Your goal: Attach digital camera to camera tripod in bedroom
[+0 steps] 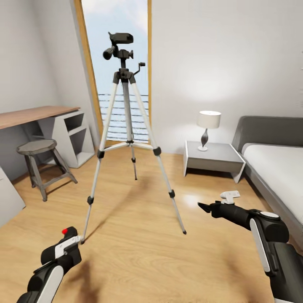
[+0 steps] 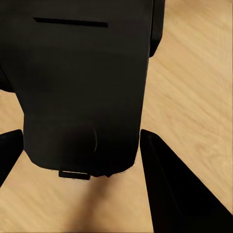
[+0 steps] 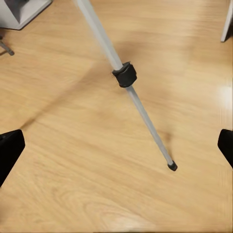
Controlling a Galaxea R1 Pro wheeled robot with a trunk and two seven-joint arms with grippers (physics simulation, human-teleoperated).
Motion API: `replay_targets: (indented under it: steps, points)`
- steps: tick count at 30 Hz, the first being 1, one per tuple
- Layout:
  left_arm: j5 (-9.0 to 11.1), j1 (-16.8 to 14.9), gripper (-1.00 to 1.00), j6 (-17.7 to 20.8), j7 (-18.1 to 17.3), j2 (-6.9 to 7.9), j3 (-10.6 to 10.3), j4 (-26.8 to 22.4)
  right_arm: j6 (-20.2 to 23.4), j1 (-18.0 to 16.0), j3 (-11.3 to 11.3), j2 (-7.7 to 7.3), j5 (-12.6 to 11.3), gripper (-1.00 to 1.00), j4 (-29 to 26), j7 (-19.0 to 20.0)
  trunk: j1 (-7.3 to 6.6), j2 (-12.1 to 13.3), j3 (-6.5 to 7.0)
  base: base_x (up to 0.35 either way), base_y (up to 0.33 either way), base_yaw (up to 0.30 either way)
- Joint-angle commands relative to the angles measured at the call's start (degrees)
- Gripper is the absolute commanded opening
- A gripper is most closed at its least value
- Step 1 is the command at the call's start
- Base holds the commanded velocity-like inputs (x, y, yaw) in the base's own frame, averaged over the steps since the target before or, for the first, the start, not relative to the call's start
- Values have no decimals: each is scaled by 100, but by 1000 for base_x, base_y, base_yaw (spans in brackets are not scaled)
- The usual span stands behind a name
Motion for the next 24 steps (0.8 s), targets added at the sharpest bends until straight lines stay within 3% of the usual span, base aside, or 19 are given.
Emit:
replay_targets:
  steps: [1,2,3,4,24]
  points:
    - [49,0,-100,12,-48,4,85,39,37,-6,-5,1,18,100,-5,31,-2,-3,-5,-40,321,-219]
    - [45,2,-100,11,-129,6,166,76,40,-6,-5,1,18,100,-5,31,-2,-3,-5,-32,322,-228]
    - [28,8,-100,6,-395,11,460,197,48,-6,-12,1,20,100,-5,29,-2,-3,-5,-8,323,-255]
    - [27,8,-100,6,-416,11,482,206,48,-6,-13,1,20,100,-5,29,-2,-3,-5,-7,324,-257]
    - [21,9,-100,4,-496,13,578,281,50,-6,-20,1,22,100,-5,28,-2,-3,-5,-1,324,-263]
